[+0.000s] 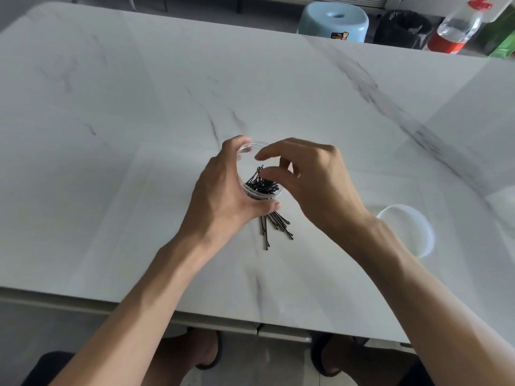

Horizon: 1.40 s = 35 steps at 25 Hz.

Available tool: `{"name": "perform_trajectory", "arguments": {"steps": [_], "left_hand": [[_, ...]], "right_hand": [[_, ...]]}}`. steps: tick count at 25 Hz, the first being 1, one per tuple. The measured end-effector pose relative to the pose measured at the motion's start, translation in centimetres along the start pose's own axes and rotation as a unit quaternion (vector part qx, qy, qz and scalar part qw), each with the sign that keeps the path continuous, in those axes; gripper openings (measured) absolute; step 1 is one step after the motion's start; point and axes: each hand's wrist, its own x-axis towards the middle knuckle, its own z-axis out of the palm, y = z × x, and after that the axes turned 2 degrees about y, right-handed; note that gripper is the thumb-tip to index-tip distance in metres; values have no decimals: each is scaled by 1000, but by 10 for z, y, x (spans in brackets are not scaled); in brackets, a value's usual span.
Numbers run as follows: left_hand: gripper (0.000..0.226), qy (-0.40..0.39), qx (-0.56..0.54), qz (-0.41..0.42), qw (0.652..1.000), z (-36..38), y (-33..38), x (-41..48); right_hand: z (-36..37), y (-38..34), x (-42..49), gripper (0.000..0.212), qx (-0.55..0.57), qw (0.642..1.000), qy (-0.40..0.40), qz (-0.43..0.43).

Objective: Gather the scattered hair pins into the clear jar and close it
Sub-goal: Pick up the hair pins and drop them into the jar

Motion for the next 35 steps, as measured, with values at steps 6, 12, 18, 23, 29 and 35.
{"name": "perform_trajectory", "arguments": {"steps": [6, 12, 18, 23, 29, 35], "left_hand": [[94, 51, -5, -22, 998, -15, -5, 4], [91, 60, -11, -30, 998, -20, -8, 5], [93, 49, -12, -28, 998, -18, -9, 5], [92, 49, -11, -28, 998, -17, -8, 4], [94, 52, -11, -32, 998, -16, -6, 6], [94, 9, -8, -10, 1000, -7, -2, 2]], "right_hand": [[-7, 16, -9, 9, -37, 976, -54, 206], [15, 6, -25, 5, -181, 942, -179, 221], [14, -8, -29, 13, -312, 917, -201, 147], [14, -7, -33, 17, -321, 914, -223, 113], [-2, 20, -19, 6, -132, 984, -29, 118], [-3, 0, -4, 6, -37, 999, 3, 14]]}}
